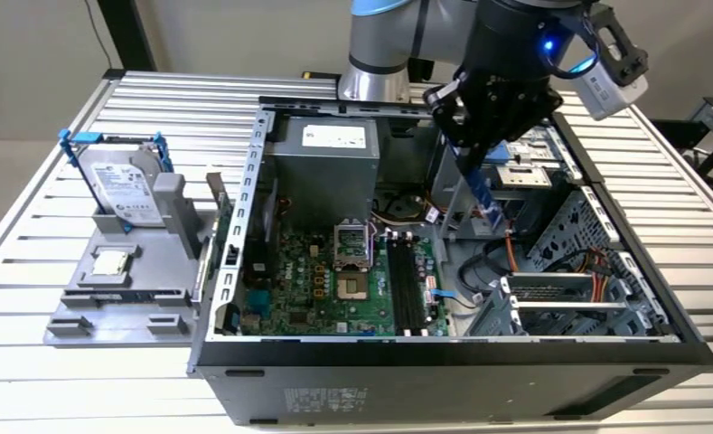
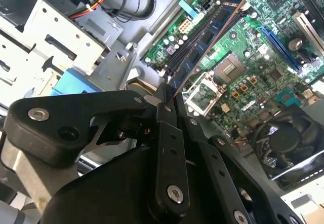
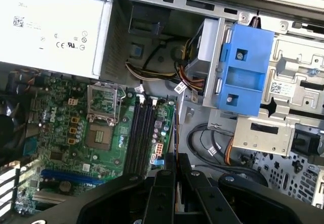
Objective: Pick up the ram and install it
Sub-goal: 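Insert the ram into the slot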
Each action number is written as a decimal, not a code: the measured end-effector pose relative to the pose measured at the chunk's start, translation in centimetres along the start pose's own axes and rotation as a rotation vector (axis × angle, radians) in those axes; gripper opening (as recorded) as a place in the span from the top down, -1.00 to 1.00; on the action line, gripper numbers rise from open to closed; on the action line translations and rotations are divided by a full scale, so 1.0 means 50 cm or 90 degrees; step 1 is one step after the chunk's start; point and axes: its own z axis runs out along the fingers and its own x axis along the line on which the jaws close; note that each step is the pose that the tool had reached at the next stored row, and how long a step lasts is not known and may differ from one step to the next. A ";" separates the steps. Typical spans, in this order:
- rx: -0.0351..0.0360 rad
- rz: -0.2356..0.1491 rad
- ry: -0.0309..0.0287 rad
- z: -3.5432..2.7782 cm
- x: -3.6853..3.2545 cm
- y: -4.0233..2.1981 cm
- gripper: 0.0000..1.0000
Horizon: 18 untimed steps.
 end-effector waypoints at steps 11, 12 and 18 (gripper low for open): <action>0.0009 0.051 -0.0018 0.035 0.001 0.000 1.00; 0.0010 0.055 -0.0019 0.038 0.001 -0.001 1.00; 0.0017 0.074 -0.0025 0.060 0.003 -0.001 1.00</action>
